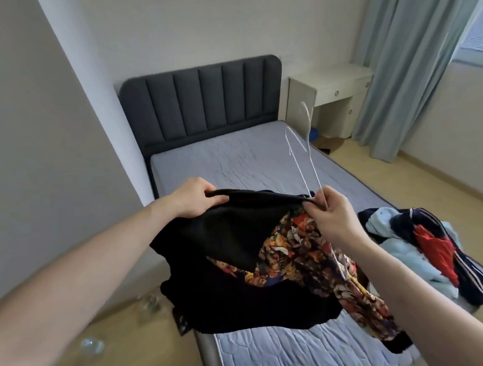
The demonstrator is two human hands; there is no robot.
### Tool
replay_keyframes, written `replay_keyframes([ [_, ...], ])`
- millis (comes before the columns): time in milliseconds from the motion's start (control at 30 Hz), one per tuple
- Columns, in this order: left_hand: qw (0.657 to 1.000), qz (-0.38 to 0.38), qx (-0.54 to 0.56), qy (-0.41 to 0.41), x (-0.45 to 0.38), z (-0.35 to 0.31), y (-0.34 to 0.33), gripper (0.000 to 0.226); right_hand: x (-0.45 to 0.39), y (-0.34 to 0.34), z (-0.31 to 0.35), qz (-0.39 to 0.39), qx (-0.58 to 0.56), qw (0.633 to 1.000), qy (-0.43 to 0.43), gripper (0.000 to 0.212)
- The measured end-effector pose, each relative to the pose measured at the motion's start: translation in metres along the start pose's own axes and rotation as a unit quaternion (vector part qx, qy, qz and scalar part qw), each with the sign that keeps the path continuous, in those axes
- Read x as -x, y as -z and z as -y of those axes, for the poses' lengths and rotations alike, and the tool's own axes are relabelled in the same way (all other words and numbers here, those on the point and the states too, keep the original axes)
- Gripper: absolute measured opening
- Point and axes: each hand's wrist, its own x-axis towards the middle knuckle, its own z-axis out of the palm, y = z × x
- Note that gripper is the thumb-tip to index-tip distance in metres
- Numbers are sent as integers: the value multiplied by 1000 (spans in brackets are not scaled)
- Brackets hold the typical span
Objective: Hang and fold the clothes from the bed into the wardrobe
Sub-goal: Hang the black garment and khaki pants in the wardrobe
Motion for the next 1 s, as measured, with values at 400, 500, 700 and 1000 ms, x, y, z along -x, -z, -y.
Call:
replay_keyframes([
  [400,929,34,336,154,51,-44,-21,56,7,21,-9,-66,-13,997,-37,22],
  [500,875,2,446,190,48,-65,-24,64,41,11,-17,-44,-13,999,-15,17],
  [700,772,-37,578,261,43,-102,-39,79,109,-46,-33,162,-99,981,-46,44],
  [1000,674,-125,670,285,45,-108,-32,72,113,-86,-32,135,-19,990,-39,45],
])
